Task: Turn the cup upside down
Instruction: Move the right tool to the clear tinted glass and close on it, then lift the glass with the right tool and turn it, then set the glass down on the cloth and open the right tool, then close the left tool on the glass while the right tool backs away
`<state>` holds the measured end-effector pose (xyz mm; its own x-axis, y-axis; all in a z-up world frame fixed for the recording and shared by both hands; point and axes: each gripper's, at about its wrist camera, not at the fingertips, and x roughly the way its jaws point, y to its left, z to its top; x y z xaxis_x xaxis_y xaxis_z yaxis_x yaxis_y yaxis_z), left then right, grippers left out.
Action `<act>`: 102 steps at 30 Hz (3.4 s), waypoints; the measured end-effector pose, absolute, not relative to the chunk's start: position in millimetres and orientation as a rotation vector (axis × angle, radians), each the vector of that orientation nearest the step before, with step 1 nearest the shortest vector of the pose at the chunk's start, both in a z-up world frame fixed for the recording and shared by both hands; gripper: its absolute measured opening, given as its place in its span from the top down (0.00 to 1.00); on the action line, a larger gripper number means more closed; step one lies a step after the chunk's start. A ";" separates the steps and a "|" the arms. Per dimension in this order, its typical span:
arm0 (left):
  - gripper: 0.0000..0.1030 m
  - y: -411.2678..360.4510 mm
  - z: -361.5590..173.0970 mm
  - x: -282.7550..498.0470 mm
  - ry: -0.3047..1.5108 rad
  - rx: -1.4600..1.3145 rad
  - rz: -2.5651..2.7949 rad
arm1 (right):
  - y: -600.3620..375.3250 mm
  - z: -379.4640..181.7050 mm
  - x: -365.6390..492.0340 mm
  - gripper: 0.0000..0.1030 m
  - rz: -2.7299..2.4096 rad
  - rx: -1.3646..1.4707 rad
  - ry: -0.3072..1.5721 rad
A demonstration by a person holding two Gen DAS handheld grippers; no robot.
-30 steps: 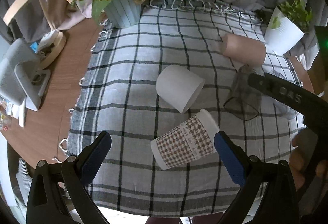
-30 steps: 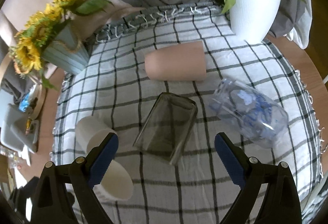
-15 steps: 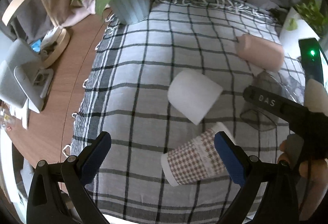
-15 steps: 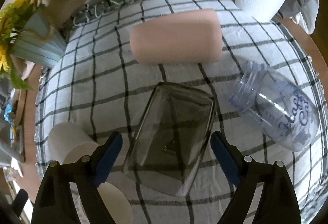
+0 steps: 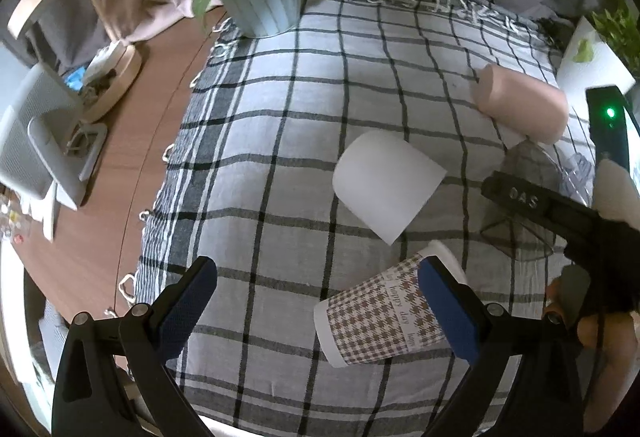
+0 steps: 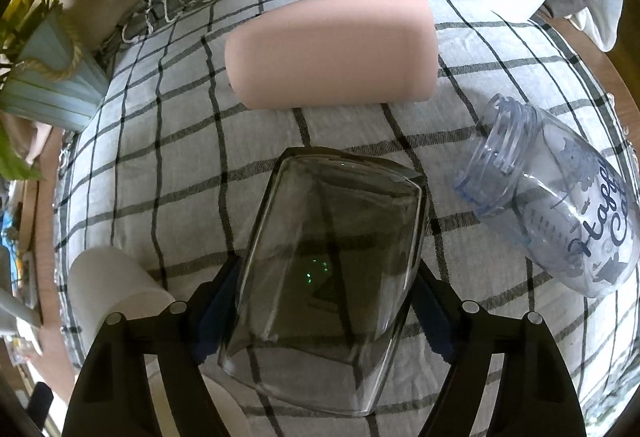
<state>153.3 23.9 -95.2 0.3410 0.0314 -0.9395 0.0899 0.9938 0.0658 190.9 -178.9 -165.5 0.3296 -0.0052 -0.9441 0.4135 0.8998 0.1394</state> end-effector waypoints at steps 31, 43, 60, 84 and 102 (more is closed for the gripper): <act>0.01 11.0 -82.9 92.9 1.210 0.055 -0.032 | -194.9 -133.2 95.4 0.29 -0.175 0.345 1.139; 0.01 4.4 -87.2 68.1 1.227 0.092 -0.025 | -194.1 -157.0 75.6 0.30 -0.149 0.349 1.205; 0.01 6.9 -88.0 57.2 1.243 0.079 0.004 | -191.1 -169.9 63.6 0.27 -0.130 0.358 1.272; 0.01 -80.5 -52.1 45.9 1.192 0.144 -0.290 | -256.4 -73.4 -30.6 0.20 -0.286 0.421 1.064; 0.05 -159.1 -100.8 80.7 1.352 0.248 -0.451 | -303.0 -91.6 -46.2 0.20 -0.454 0.542 1.080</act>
<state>80.7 -159.1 -100.8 0.1499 -0.1690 -0.9742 0.4497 0.8891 -0.0850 -46.2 -303.0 -91.6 0.4038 -0.0839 -0.9110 0.5927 0.7825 0.1907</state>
